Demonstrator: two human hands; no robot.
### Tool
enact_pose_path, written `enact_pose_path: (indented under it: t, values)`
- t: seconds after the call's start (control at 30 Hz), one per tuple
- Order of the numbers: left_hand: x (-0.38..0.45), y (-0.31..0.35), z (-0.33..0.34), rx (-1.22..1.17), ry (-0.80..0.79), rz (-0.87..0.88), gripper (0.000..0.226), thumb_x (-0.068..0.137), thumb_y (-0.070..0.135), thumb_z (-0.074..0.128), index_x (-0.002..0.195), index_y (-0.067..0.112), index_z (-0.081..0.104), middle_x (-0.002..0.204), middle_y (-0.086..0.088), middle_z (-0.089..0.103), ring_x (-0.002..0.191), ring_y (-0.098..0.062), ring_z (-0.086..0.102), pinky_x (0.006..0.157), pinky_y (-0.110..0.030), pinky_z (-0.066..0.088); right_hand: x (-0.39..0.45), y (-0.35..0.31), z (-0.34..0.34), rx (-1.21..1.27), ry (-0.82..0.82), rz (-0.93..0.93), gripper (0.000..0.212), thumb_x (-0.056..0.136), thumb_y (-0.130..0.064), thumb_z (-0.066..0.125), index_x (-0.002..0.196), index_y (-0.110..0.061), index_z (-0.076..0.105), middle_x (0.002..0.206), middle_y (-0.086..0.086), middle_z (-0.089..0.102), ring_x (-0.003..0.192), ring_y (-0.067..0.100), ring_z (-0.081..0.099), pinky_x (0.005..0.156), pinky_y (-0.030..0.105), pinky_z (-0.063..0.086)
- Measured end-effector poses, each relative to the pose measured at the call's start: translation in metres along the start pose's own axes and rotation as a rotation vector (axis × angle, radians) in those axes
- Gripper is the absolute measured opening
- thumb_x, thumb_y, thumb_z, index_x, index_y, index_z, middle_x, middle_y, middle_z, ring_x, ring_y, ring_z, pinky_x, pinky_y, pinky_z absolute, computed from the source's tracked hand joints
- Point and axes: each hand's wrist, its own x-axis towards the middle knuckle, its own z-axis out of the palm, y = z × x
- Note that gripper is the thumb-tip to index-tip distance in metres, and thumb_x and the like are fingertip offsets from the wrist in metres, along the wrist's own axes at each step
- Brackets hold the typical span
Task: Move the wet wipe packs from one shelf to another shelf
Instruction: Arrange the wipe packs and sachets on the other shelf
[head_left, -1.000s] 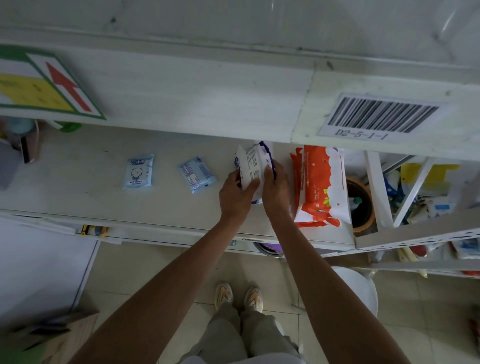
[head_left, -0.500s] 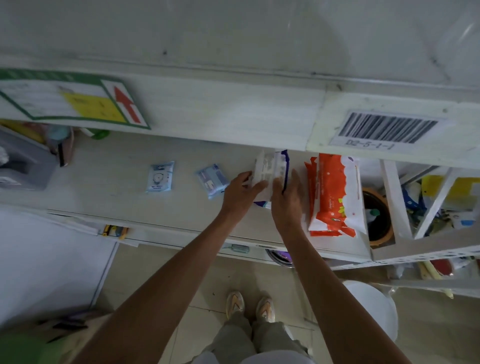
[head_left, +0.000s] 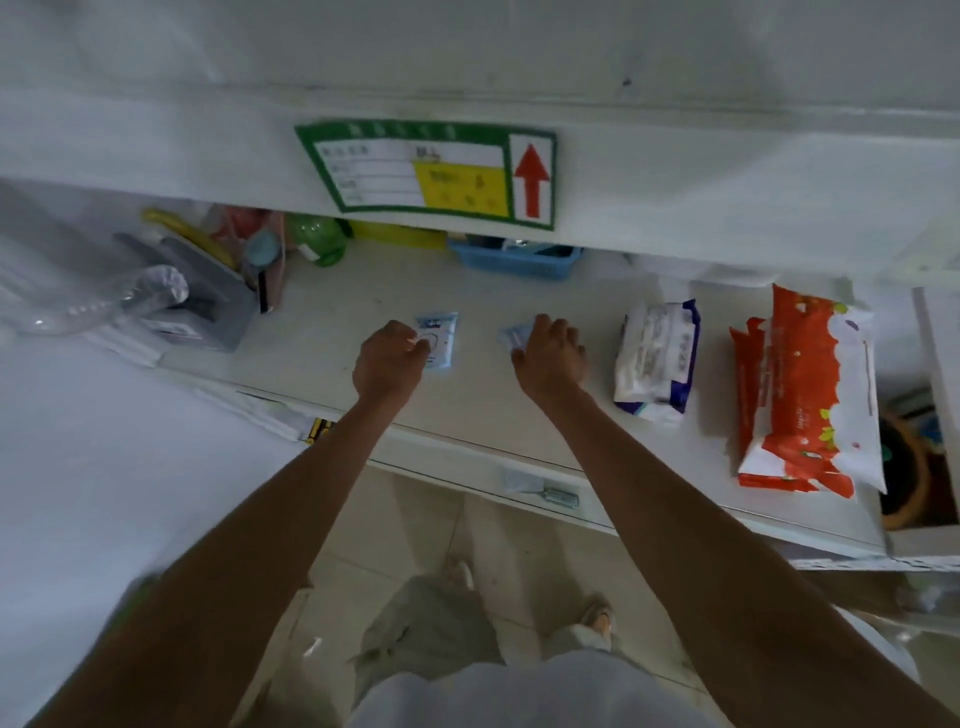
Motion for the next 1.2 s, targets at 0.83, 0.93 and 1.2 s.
enact_pose_path:
  t: [0.83,0.93,1.2]
  values:
    - [0.09,0.051,0.012,-0.747,-0.791,-0.02,0.016,0.089,0.016,0.07,0.102,0.005,0.072,0.094,-0.014,0.074,0.07,-0.019,0.07,0.049,-0.022,0.055,0.023,-0.053,0.006,0.908,0.239,0.737,0.027,0.08,-0.027,0.065,0.101,-0.015,0.078,0.094,0.009,0.069,0.087,0.026,0.062,0.076,0.035,0.047]
    - [0.084,0.051,0.03,-0.656,-0.858,0.011,0.017,0.088,0.012,0.071,0.104,0.006,0.074,0.099,-0.014,0.075,0.073,-0.019,0.071,0.054,-0.022,0.058,0.013,-0.046,0.006,1.051,0.335,0.852,0.021,0.091,-0.017,0.059,0.09,-0.004,0.076,0.09,0.007,0.072,0.085,0.024,0.064,0.077,0.032,0.049]
    - [0.089,0.037,0.051,-0.576,-0.82,0.074,0.027,0.084,0.015,0.081,0.104,-0.002,0.076,0.097,-0.019,0.076,0.061,-0.012,0.069,0.054,-0.023,0.059,-0.013,-0.035,0.018,1.044,0.308,0.671,0.017,0.091,-0.021,0.072,0.074,-0.019,0.072,0.077,0.003,0.066,0.081,0.019,0.057,0.073,0.032,0.042]
